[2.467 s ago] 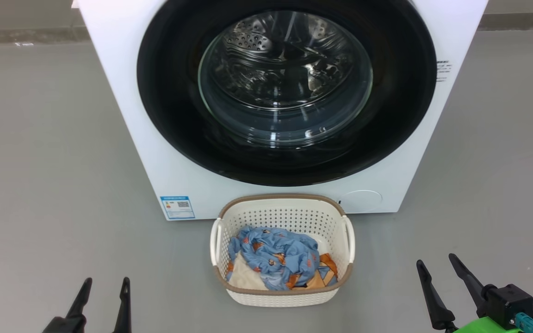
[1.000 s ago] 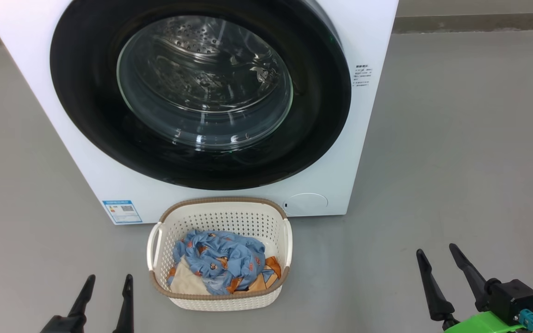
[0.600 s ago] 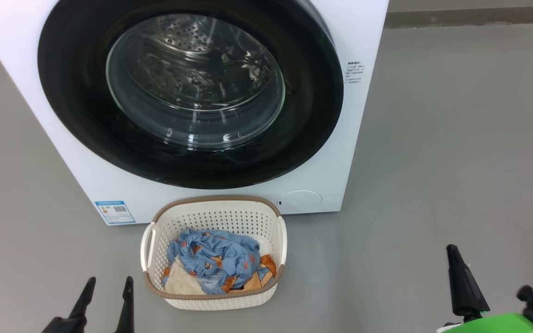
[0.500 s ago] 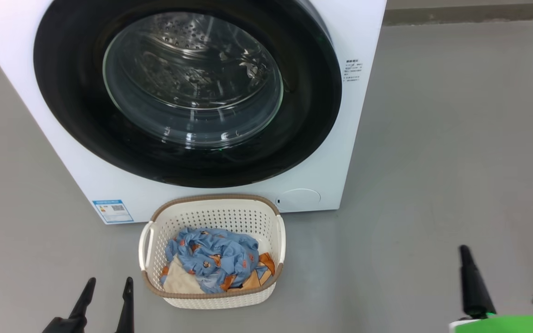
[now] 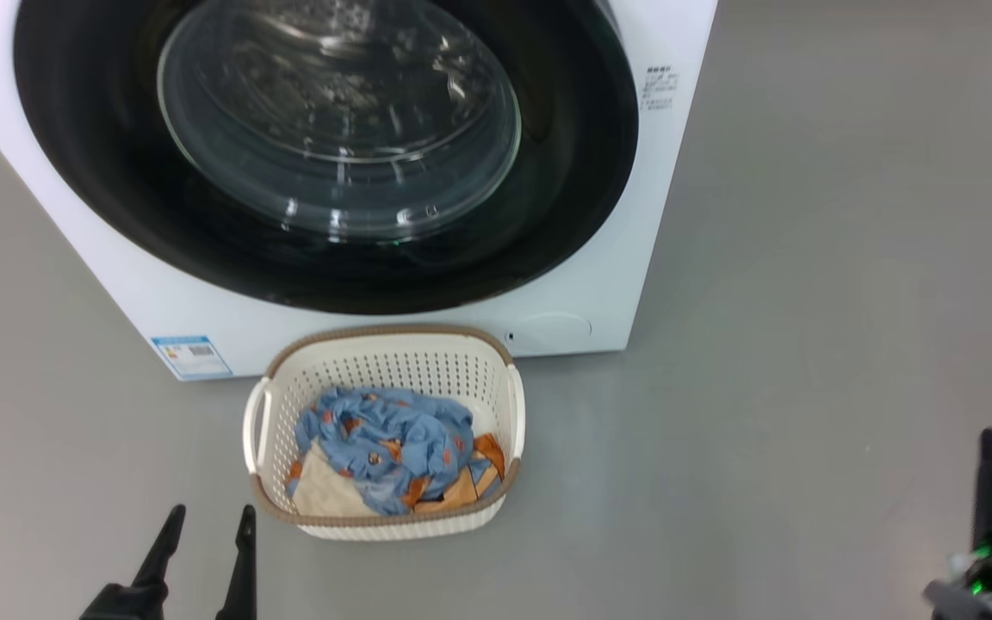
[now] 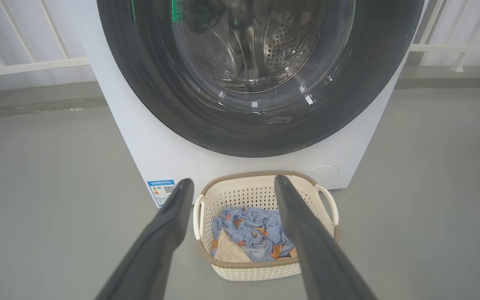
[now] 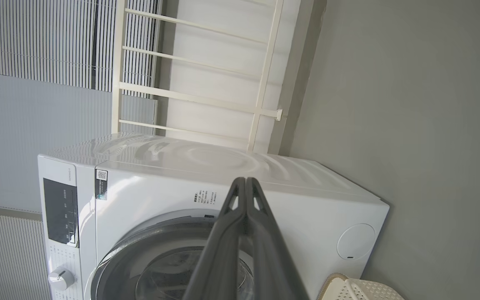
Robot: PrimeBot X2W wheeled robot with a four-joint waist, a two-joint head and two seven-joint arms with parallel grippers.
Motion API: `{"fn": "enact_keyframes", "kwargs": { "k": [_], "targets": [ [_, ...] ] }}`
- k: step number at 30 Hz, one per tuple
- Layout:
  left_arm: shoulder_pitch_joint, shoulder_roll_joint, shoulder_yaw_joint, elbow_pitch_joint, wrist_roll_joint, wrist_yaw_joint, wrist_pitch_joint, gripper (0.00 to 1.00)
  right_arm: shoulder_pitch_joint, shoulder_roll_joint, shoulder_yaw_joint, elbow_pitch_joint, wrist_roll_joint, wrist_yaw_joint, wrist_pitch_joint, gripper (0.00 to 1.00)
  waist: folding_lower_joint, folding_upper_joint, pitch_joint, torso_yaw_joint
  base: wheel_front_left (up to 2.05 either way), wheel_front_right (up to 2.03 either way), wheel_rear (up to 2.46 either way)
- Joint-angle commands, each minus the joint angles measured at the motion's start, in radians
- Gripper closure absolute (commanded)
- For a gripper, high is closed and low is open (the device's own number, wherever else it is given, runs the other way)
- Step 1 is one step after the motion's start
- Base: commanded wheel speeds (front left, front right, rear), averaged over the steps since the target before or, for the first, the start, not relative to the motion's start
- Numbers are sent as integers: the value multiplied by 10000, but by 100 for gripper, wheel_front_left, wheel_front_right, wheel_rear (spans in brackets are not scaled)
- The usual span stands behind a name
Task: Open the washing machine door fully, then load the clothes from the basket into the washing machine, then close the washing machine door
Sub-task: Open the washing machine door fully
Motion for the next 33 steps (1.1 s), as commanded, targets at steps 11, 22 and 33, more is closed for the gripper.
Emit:
{"fn": "enact_keyframes", "kwargs": {
  "k": [11,22,33],
  "targets": [
    [-857,124,-257,-1541,-59,401,-65,0,-2798,-1129,-2638,915,2043,16,4096,100,0,0,2151,141,0,0,0],
    [-999,124,-561,-1982,276,598,-65,0,-5539,-1715,-4270,1853,1410,16,6322,100,0,0,3326,593,0,0,0],
    [-883,124,-542,-2154,583,684,-65,0,-7466,-2068,-4838,2045,1040,16,8105,100,0,0,4123,1038,0,0,0]
  ]
}}
